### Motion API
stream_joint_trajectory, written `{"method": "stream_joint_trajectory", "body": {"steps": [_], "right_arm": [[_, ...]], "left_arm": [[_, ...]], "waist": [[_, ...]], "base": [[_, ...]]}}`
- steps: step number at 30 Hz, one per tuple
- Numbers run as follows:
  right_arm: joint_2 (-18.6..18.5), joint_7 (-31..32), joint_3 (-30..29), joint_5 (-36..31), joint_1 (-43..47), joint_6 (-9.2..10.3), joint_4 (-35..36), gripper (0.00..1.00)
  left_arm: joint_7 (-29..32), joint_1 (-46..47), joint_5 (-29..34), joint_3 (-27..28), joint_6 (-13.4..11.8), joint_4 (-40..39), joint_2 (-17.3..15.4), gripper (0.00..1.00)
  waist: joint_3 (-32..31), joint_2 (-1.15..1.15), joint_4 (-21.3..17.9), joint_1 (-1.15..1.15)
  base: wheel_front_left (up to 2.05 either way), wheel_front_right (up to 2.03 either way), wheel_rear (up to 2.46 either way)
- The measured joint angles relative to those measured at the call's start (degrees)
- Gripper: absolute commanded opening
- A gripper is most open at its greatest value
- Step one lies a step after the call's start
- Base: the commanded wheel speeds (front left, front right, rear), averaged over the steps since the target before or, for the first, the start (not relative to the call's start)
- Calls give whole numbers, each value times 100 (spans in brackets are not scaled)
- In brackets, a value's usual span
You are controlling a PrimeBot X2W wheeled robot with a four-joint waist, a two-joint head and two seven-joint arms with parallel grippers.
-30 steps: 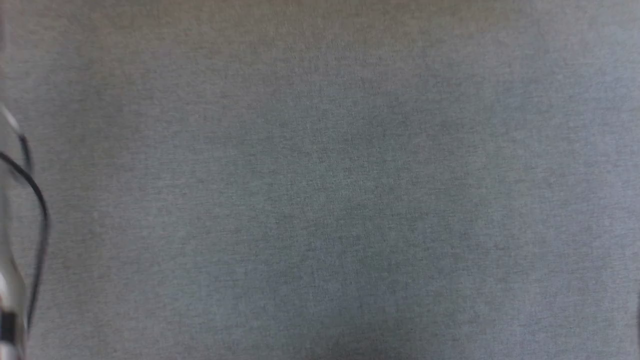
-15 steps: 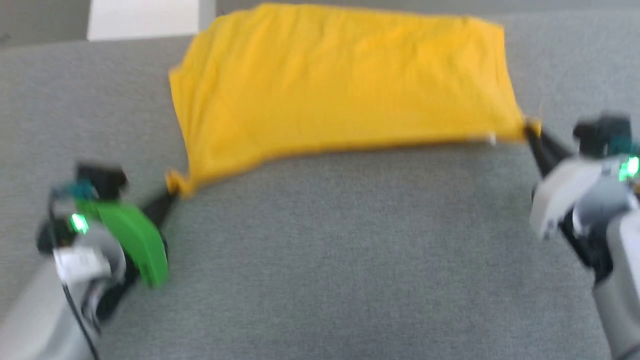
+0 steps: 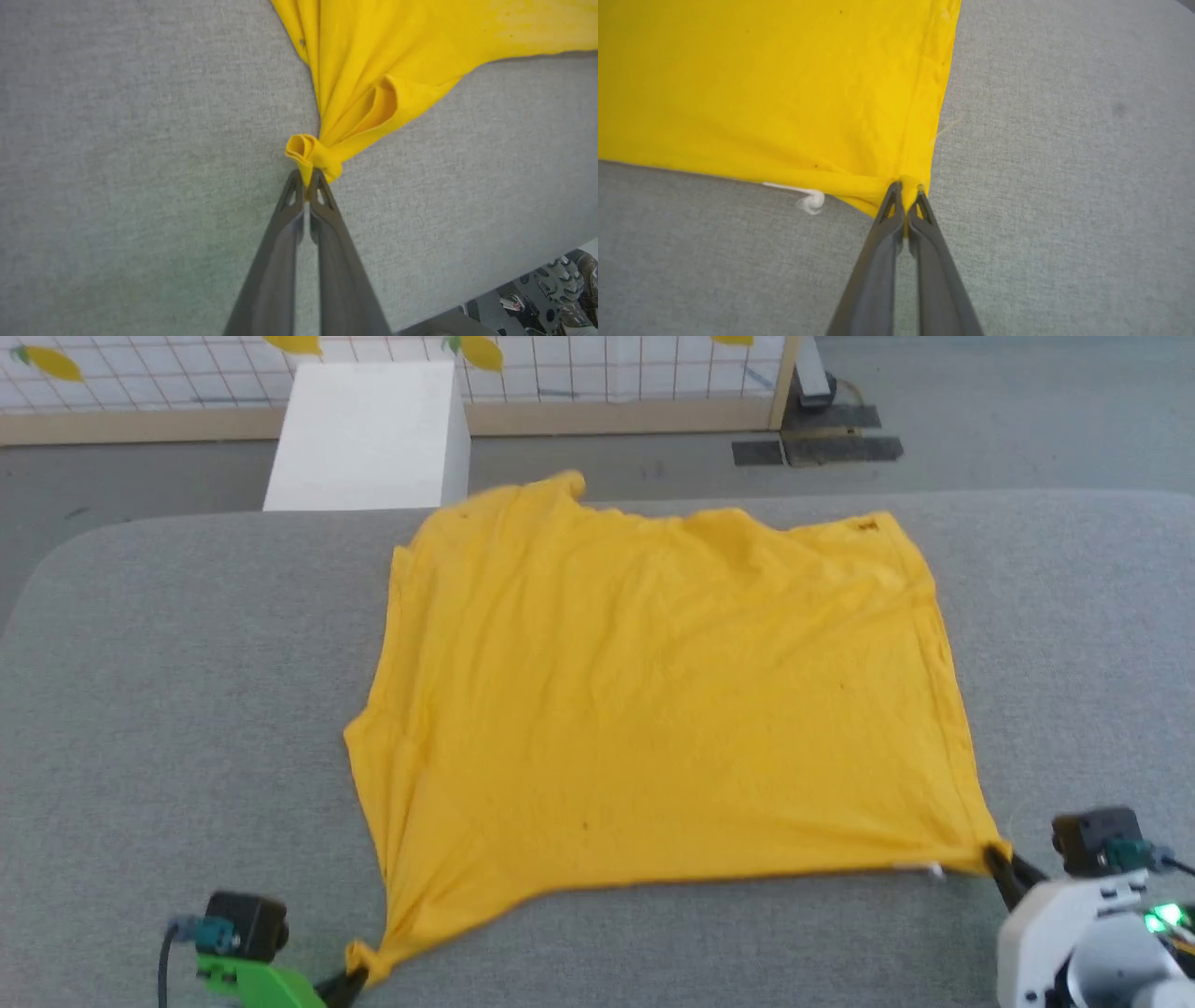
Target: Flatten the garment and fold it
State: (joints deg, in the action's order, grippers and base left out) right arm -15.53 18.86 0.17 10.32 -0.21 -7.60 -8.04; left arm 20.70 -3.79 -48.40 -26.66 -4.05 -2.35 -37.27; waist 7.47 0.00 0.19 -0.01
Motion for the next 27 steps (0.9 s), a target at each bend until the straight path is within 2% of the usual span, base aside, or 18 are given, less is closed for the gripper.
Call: {"method": "stream_joint_trajectory", "body": {"steps": [7,10,13,17,20,22,27], "right_arm": [[292,704,-542,15,937,0,639,0],[446,733,-725,4,1198,0,843,0],[543,274,-777,-19,1307,0,954,0],[678,-728,-717,-96,1306,0,970,0],[789,-1239,-634,-240,1269,1,947,0],[827,-1505,-583,-311,1188,1,898,0],[736,-1703,-480,-369,827,1,818,0]], "left_arm": [[189,-846,1,-64,-519,-565,-200,0],[118,-988,79,-148,-601,-654,-199,0],[-375,-962,453,-183,-603,-733,-143,0],[-1333,-700,1204,-250,-604,-681,129,0],[-1933,-344,1662,-325,-615,-522,358,0],[-2320,-68,1934,-350,-630,-409,506,0],[-2765,564,2278,-394,-548,-145,633,0]], "waist": [[-97,0,146,0],[-91,0,168,0],[-60,0,190,0],[-18,0,207,0],[4,0,202,0],[18,0,195,0],[55,0,148,0]], "base": [[0,0,0],[0,0,0],[0,0,0],[0,0,0],[0,0,0],[0,0,0],[0,0,0]]}}
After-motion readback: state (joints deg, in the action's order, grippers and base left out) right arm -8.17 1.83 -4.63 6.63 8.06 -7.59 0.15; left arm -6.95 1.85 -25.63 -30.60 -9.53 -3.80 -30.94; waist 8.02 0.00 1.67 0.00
